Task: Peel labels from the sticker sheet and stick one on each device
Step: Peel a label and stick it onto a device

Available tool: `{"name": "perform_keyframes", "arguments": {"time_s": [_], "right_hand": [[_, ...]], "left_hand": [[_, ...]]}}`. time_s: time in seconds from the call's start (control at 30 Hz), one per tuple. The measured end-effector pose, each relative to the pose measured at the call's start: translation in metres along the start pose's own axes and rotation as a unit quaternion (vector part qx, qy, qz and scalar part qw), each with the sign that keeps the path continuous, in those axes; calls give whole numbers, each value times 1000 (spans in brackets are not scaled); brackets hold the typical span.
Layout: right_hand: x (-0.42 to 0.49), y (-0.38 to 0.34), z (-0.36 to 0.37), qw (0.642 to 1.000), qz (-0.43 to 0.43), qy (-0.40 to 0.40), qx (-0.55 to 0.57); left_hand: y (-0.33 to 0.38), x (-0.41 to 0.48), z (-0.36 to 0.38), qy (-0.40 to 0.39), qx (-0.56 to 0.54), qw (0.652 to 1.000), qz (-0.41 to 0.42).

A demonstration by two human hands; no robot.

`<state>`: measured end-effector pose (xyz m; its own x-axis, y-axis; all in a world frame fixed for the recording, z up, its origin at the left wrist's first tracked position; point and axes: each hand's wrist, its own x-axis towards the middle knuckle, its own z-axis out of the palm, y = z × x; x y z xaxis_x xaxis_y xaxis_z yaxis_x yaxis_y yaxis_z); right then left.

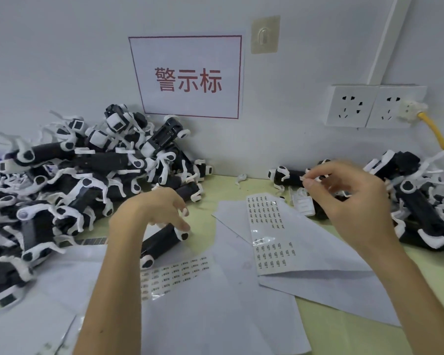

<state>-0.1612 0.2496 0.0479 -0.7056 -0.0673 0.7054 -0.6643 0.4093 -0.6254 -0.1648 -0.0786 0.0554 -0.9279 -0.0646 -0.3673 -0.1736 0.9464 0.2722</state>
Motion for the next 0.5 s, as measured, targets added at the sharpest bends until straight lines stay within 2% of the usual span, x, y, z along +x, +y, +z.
{"name": "perform_keyframes", "arguments": {"time_s": [0.33, 0.43, 0.5], "right_hand": [[-4, 0, 8, 998, 37, -34, 35], [-4, -1, 10, 996, 50, -48, 48], [-5, -1, 12, 995, 61, -55, 59]], "left_hand": [[-10, 13, 10, 37, -65, 997, -12], [-6, 8, 5, 79, -161, 984, 1], [5, 2, 2, 124, -297, 946, 37]]}}
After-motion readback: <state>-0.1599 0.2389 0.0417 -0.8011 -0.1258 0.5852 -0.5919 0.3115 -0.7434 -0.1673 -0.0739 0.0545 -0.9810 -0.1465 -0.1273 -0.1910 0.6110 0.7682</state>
